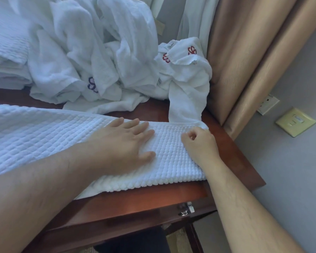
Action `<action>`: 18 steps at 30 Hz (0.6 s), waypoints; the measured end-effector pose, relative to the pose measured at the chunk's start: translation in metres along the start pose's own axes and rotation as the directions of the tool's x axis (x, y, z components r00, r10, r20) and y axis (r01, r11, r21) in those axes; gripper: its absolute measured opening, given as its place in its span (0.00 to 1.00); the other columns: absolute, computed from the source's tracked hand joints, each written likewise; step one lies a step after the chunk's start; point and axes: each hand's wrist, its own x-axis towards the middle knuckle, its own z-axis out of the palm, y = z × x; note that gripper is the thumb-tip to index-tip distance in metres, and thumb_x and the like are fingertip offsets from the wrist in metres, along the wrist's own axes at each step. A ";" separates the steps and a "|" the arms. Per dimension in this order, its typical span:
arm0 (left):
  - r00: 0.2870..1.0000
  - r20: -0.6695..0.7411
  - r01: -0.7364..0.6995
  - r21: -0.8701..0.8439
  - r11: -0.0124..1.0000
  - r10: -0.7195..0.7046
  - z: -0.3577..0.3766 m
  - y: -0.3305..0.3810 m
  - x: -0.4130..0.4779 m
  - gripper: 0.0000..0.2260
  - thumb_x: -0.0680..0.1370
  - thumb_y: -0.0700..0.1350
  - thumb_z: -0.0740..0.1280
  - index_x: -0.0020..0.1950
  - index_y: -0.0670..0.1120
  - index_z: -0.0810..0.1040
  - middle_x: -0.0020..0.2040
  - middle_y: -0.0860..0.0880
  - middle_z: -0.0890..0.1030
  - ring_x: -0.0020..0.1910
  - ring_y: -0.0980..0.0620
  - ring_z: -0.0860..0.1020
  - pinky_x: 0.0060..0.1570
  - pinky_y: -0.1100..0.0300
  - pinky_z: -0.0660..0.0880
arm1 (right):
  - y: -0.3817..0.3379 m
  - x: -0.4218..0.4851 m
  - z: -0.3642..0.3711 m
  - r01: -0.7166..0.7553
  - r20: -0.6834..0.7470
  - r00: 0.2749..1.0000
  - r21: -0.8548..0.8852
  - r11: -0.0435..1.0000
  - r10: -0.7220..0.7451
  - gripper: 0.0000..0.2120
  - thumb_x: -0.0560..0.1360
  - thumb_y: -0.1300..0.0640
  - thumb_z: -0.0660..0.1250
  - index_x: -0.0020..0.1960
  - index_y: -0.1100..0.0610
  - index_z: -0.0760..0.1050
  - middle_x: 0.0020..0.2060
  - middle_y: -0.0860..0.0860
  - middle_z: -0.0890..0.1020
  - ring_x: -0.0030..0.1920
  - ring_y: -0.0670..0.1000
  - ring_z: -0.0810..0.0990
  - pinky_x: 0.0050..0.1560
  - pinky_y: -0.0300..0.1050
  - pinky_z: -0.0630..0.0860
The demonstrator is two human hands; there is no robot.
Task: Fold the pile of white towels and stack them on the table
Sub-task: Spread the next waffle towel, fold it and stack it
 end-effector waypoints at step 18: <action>0.916 -0.398 -0.039 -0.230 0.972 -0.058 -0.004 0.001 -0.009 0.14 0.80 0.56 0.57 0.61 0.60 0.78 0.60 0.62 0.76 0.61 0.59 0.69 0.64 0.58 0.64 | 0.020 -0.008 -0.078 -0.422 0.427 0.860 0.283 0.862 0.281 0.18 0.66 0.55 0.71 0.52 0.65 0.82 0.44 0.56 0.88 0.45 0.57 0.88 0.52 0.56 0.84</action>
